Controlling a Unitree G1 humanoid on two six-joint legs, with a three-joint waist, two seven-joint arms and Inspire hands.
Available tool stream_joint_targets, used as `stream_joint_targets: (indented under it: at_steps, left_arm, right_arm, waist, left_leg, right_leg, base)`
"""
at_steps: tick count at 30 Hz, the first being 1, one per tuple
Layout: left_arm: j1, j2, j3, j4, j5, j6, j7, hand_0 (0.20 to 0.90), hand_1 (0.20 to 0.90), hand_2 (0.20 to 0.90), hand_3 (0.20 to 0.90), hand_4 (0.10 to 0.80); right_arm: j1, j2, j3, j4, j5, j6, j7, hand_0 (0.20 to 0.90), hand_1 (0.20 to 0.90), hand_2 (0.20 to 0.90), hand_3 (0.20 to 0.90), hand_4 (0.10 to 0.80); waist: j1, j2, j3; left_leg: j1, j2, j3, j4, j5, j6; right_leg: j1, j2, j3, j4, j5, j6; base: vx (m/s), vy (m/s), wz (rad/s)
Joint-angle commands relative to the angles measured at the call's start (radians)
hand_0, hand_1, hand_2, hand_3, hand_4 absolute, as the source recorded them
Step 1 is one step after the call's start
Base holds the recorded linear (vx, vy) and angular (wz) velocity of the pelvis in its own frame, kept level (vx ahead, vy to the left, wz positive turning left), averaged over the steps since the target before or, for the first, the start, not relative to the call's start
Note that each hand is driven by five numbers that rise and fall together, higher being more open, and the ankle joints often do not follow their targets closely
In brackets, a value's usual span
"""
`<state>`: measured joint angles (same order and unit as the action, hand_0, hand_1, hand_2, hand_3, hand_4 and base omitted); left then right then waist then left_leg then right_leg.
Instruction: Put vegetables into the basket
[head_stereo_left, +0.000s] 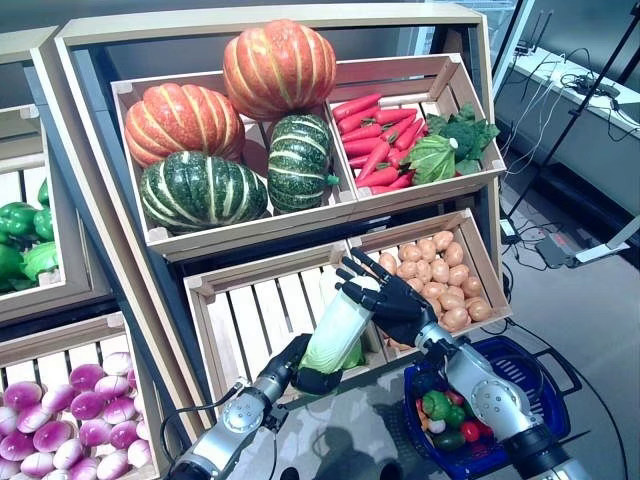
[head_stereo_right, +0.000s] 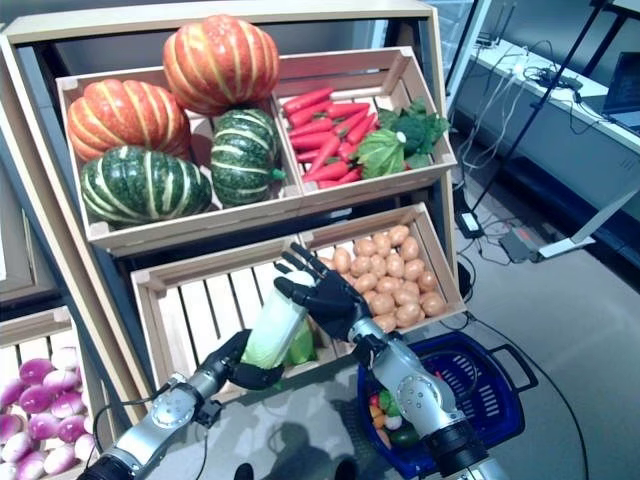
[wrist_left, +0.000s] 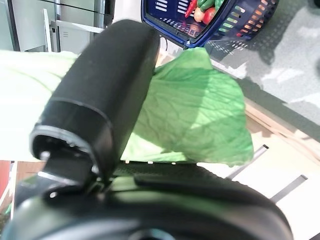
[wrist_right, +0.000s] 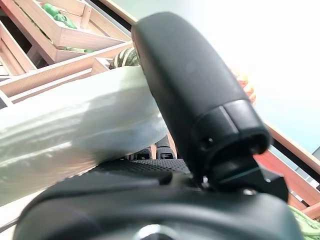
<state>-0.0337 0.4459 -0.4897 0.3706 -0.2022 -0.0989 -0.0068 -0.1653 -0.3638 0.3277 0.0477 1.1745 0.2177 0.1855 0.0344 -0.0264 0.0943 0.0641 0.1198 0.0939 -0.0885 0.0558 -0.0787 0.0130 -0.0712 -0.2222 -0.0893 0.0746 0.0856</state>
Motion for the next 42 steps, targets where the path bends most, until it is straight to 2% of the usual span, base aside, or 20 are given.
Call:
stream_joint_targets:
  at_steps: [1, 9, 16, 23, 32, 33, 34, 35, 42]
  left_arm:
    - [-0.159, -0.047, 0.114, -0.038, -0.077, -0.071, 0.061, 0.3, 0.3, 0.3, 0.3, 0.4]
    - [-0.17, -0.035, 0.1, -0.062, -0.055, -0.067, 0.064, 0.3, 0.3, 0.3, 0.3, 0.4]
    - [-0.173, -0.024, 0.1, -0.08, -0.059, -0.06, 0.068, 0.3, 0.3, 0.3, 0.3, 0.4]
    - [-0.168, -0.019, 0.099, -0.086, -0.071, -0.065, 0.068, 0.3, 0.3, 0.3, 0.3, 0.4]
    - [-0.159, -0.041, 0.099, -0.083, -0.118, -0.067, 0.073, 0.3, 0.3, 0.3, 0.3, 0.4]
    - [-0.158, -0.042, 0.098, -0.083, -0.121, -0.069, 0.073, 0.3, 0.3, 0.3, 0.3, 0.4]
    - [-0.158, -0.043, 0.097, -0.083, -0.12, -0.071, 0.074, 0.3, 0.3, 0.3, 0.3, 0.4]
    - [-0.157, -0.045, 0.097, -0.086, -0.126, -0.069, 0.078, 0.3, 0.3, 0.3, 0.3, 0.4]
    - [-0.156, -0.057, 0.099, -0.092, -0.168, -0.066, 0.106, 0.3, 0.3, 0.3, 0.3, 0.4]
  right_arm:
    - [-0.06, 0.092, 0.064, -0.087, -0.006, 0.005, 0.111, 0.9, 0.9, 0.9, 0.9, 0.8]
    - [-0.06, 0.084, 0.087, -0.075, -0.007, 0.049, 0.112, 0.9, 0.9, 0.9, 0.9, 0.8]
    - [-0.046, 0.067, 0.121, -0.032, -0.075, 0.155, 0.135, 0.9, 0.9, 0.9, 0.9, 0.8]
    - [-0.046, 0.051, 0.13, -0.009, -0.064, 0.167, 0.152, 0.9, 0.9, 0.9, 0.9, 0.8]
    - [-0.039, 0.079, 0.146, 0.014, -0.045, 0.154, 0.141, 0.9, 0.9, 0.9, 0.9, 0.8]
    - [-0.038, 0.082, 0.146, 0.015, -0.043, 0.152, 0.141, 0.596, 0.596, 0.596, 0.596, 0.598]
    - [-0.035, 0.085, 0.146, 0.016, -0.04, 0.144, 0.133, 0.321, 0.321, 0.321, 0.321, 0.414]
    - [-0.037, 0.089, 0.146, 0.018, -0.036, 0.139, 0.126, 0.3, 0.3, 0.3, 0.3, 0.4]
    - [-0.036, 0.103, 0.148, 0.022, -0.032, 0.114, 0.113, 0.3, 0.3, 0.3, 0.3, 0.4]
  waist:
    - [0.003, -0.031, -0.021]
    - [0.003, -0.03, -0.02]
    - [0.001, -0.032, -0.016]
    - [0.003, -0.037, -0.012]
    - [0.005, -0.036, -0.014]
    - [0.005, -0.036, -0.015]
    - [0.005, -0.036, -0.015]
    - [0.004, -0.036, -0.015]
    - [0.005, -0.035, -0.013]
  left_leg:
    - [-0.016, -0.022, -0.035, 0.001, -0.049, 0.0]
    - [-0.014, -0.023, -0.041, 0.001, -0.049, 0.0]
    - [-0.011, -0.02, -0.039, 0.001, -0.047, -0.002]
    - [-0.008, -0.02, -0.041, 0.001, -0.046, -0.001]
    - [-0.007, -0.019, -0.041, 0.001, -0.046, -0.002]
    - [-0.006, -0.019, -0.042, 0.001, -0.047, -0.002]
    - [-0.006, -0.019, -0.041, 0.001, -0.047, -0.002]
    - [-0.006, -0.019, -0.04, 0.001, -0.047, -0.002]
    - [-0.007, -0.02, -0.041, 0.001, -0.045, -0.001]
  right_leg:
    - [0.061, -0.05, -0.01, 0.002, -0.031, 0.05]
    - [0.062, -0.051, -0.004, 0.002, -0.03, 0.05]
    - [0.064, -0.052, -0.005, 0.002, -0.029, 0.051]
    - [0.068, -0.049, -0.004, 0.002, -0.029, 0.049]
    - [0.068, -0.049, -0.003, 0.002, -0.029, 0.048]
    - [0.068, -0.049, -0.004, 0.002, -0.028, 0.049]
    - [0.068, -0.049, -0.004, 0.002, -0.029, 0.049]
    - [0.068, -0.049, -0.004, 0.002, -0.028, 0.049]
    - [0.068, -0.051, -0.003, 0.002, -0.027, 0.048]
  base:
    - [0.0, 0.0, 0.0]
    - [0.0, 0.0, 0.0]
    - [0.0, 0.0, 0.0]
    - [0.0, 0.0, 0.0]
    - [0.0, 0.0, 0.0]
    - [0.0, 0.0, 0.0]
    - [0.0, 0.0, 0.0]
    - [0.0, 0.0, 0.0]
    - [0.0, 0.0, 0.0]
